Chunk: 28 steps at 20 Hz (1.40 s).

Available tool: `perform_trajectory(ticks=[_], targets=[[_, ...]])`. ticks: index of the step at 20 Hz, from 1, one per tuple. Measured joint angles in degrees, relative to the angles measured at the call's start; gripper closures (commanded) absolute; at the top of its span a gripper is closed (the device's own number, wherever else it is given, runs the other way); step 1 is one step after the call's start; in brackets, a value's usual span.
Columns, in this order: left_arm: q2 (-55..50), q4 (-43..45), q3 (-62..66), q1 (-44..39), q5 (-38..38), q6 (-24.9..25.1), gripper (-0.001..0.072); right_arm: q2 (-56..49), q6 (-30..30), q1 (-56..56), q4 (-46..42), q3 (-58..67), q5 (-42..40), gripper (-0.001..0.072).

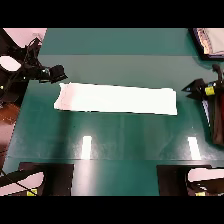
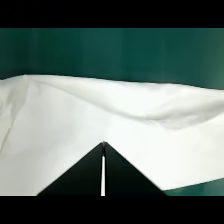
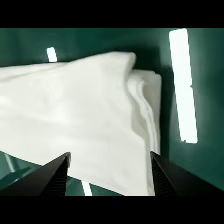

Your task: Fold the shirts.

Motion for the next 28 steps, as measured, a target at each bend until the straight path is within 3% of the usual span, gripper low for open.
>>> perform_trajectory(ticks=[7, 10, 11, 12, 13, 15, 16, 22, 28], targets=[[-0.5, -1.9, 0.2, -4.7, -4.3, 0.7, 0.0683, -3.5, -5.1, -0.5, 2.9, -9.3, -3.7, 0.0214], [-0.7, -1.9, 0.2, -8.4, -4.0, 0.6, 0.0683, -4.0, -6.1, 2.1, 3.2, -10.2, -5.9, 0.0284], [-0.8, -1.9, 0.2, -9.7, -3.8, 0.6, 0.0683, -4.1, -6.3, 3.2, 3.3, -10.3, -6.5, 0.0341], [-1.0, -2.0, 0.2, -11.2, -3.6, 0.6, 0.0683, -4.2, -6.5, 4.2, 3.1, -10.5, -7.3, 0.0456], [-1.4, -2.1, 0.3, -12.5, -3.3, 0.6, 0.0683, -4.3, -6.8, 5.0, 3.0, -10.6, -7.9, 0.048], [-3.1, -2.0, 1.2, -15.2, -3.1, 0.6, 0.0683, -4.4, -8.3, 6.2, 4.3, -10.8, -8.4, 0.0662], [-4.5, -2.1, 2.2, -16.7, -3.1, 0.4, 0.0683, -4.4, -9.3, 6.5, 5.5, -10.9, -8.3, 0.0692], [-18.1, -2.2, 15.3, -24.9, -3.9, 0.2, 0.0683, 3.9, -12.7, 7.9, 14.1, -7.9, -4.3, 0.0694], [-34.5, -2.6, 30.5, -30.2, -5.4, -0.7, 0.0683, 12.5, -6.1, 12.5, 15.1, 3.7, -0.1, 0.0694]])
